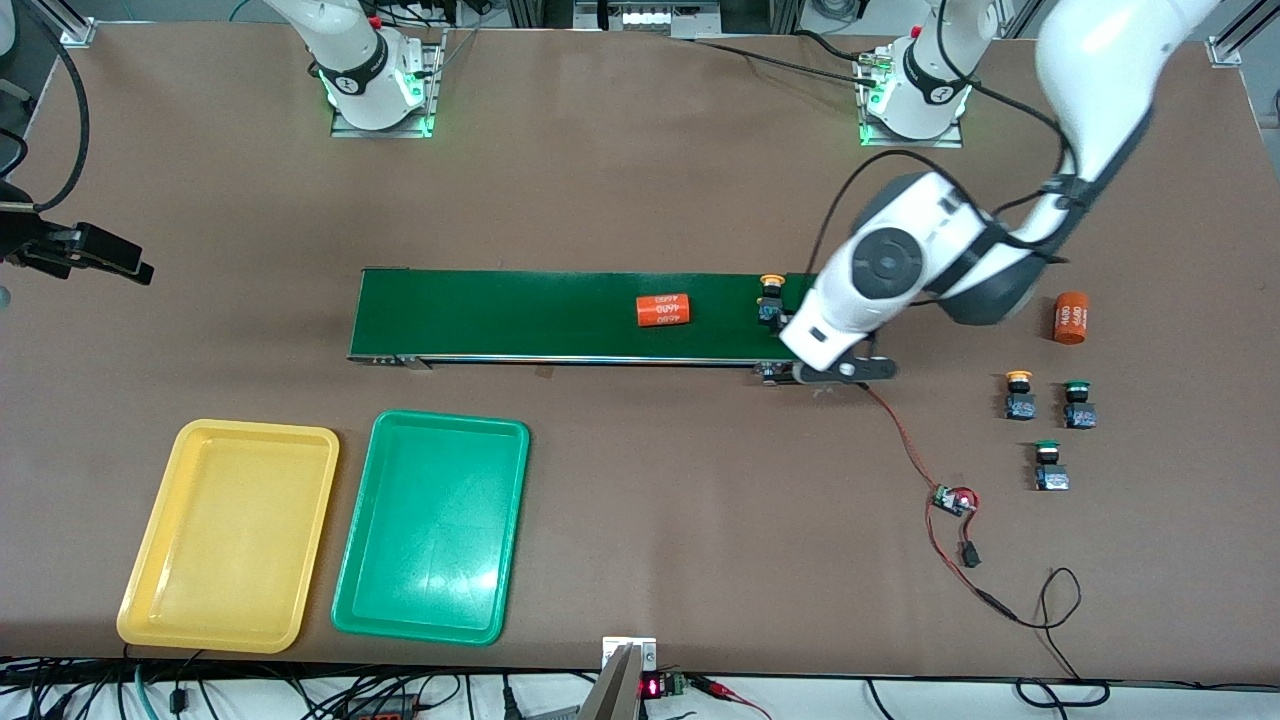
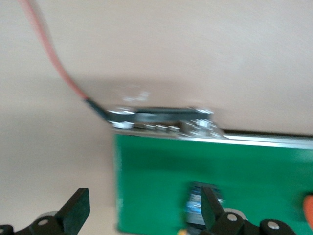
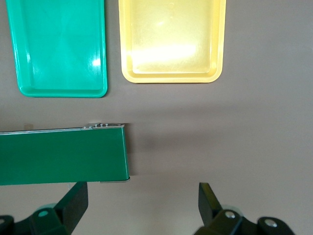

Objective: Sort buttons by color to trays
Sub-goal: 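Place the push button on the green belt and release it, then return and grasp another push button with the left gripper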

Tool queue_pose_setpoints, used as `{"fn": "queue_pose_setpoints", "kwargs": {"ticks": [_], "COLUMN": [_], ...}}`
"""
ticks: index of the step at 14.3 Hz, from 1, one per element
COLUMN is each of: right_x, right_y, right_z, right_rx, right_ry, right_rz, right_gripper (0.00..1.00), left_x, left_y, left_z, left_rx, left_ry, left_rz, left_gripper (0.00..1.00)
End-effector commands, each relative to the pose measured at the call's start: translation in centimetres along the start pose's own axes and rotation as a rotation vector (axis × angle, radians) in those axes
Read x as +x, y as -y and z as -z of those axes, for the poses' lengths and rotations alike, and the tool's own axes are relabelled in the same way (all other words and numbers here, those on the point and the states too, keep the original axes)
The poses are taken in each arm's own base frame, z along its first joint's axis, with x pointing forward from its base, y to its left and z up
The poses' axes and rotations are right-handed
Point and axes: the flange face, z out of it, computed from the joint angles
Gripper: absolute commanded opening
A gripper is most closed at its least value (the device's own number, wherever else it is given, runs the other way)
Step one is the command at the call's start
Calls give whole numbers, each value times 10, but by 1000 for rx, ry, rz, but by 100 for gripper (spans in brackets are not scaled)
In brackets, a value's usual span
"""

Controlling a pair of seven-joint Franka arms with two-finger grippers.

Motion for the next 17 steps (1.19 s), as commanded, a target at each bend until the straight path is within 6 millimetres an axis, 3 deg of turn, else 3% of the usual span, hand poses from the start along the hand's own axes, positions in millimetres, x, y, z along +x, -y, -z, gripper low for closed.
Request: {"fn": "queue_pose_setpoints", "kwargs": {"ticks": [1, 6, 9, 17], "right_x": [2, 2, 2, 3], "right_y": [1, 3, 3, 20], "right_z": [4, 3, 3, -1], "right_rx": [13, 13, 13, 10], "right_ry": [0, 2, 2, 10], "right_rz": [0, 3, 3, 31], "right_gripper": [100, 100, 100, 100], "left_x": [30, 76, 89, 115], "left_y": [52, 155, 193, 274], "left_z": [12, -35, -50, -96], "left_rx": [2, 99, 197, 96], "left_ry": [30, 54, 42, -27], "left_rz": [87, -47, -156, -315], "left_gripper": [100, 100, 100, 100]}}
